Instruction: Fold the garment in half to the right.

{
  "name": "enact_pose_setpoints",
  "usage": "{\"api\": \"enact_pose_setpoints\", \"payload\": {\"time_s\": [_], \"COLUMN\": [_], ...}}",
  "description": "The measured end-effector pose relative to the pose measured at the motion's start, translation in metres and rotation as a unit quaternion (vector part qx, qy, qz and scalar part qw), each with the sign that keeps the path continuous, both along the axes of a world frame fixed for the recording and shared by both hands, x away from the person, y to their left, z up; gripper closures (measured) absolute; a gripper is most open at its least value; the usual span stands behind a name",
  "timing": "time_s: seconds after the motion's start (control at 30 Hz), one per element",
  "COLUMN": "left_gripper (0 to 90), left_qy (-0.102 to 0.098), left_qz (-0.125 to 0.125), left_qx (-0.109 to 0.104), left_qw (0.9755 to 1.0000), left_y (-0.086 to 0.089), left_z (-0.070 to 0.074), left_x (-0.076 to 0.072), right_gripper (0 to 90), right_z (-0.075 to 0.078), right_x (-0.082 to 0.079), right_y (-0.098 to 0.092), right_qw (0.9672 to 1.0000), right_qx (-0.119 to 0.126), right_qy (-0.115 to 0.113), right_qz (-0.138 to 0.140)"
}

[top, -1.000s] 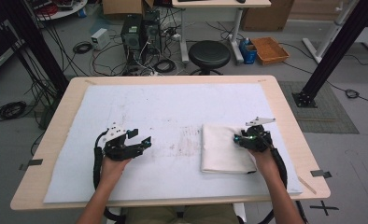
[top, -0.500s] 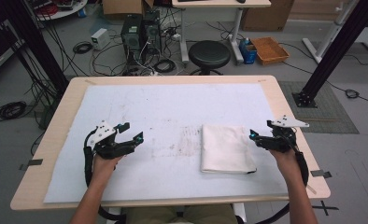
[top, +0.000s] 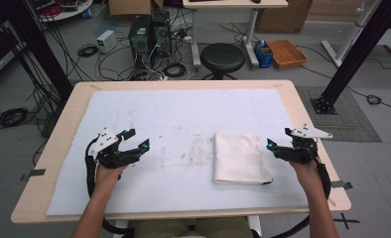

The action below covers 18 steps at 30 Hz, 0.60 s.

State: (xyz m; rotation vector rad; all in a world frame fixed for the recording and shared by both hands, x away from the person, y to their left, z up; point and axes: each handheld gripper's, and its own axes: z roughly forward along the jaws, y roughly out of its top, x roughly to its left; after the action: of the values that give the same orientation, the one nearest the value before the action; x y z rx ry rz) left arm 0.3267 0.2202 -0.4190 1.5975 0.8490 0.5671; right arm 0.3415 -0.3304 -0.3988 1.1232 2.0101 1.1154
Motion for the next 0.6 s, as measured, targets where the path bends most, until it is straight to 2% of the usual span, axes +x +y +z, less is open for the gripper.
{"api": "enact_pose_setpoints", "payload": {"time_s": [0.33,0.6], "left_gripper": [28.4,28.5], "left_qy": [0.004,0.008], "left_qz": [0.005,0.008], "left_qx": [0.014,0.013], "left_qw": [0.9999,0.9999], "left_y": [-0.0015,0.0005], "left_z": [-0.0013,-0.0033], "left_x": [-0.0019,-0.0014], "right_gripper": [20.8,20.8], "right_z": [-0.0008,-0.0031], "right_x": [-0.0016,0.0002], "right_y": [0.003,0.0038], "right_qw": [1.0,0.9999], "right_qx": [0.0,0.003], "right_qy": [0.002,0.009], "right_qz": [0.002,0.004]}}
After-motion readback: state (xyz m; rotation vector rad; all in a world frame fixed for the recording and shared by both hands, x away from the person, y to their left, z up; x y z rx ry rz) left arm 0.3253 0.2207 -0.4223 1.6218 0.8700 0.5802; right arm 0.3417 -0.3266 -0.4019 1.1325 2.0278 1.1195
